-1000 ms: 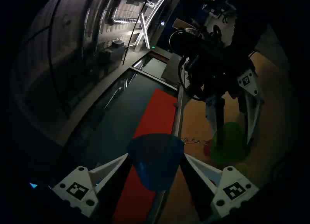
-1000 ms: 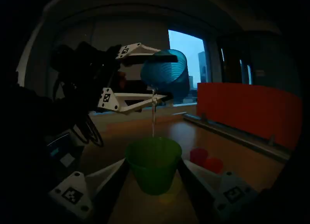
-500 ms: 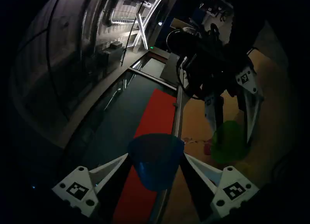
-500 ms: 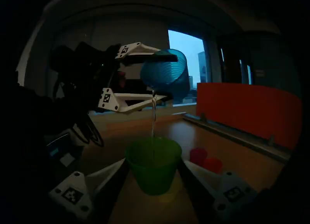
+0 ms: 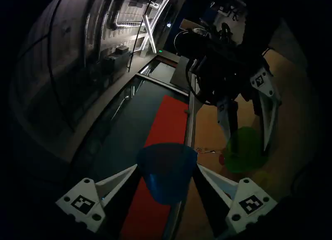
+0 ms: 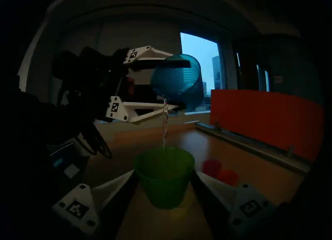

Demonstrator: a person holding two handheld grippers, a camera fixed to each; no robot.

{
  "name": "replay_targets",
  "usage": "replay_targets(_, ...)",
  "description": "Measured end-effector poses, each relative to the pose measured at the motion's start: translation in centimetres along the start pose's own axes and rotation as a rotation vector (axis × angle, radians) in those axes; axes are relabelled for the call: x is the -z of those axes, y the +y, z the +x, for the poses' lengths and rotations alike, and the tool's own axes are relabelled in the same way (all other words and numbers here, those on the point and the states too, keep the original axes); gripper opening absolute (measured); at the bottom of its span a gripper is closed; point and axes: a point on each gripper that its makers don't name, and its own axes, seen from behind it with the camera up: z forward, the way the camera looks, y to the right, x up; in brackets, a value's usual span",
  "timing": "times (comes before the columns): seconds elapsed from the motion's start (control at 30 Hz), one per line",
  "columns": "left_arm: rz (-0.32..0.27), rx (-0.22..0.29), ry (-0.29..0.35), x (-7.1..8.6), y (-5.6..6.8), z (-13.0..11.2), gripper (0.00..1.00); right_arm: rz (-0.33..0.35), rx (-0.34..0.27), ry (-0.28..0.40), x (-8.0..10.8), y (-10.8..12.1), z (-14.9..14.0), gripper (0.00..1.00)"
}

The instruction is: Pour water

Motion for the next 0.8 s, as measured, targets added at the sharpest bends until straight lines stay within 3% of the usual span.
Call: replay_targets(0.8, 0.001, -0.053, 0.012, 0.07, 0.13, 0.79, 0.84, -0.007, 0.007, 0.010, 0.15, 0.14, 0.22, 0.99)
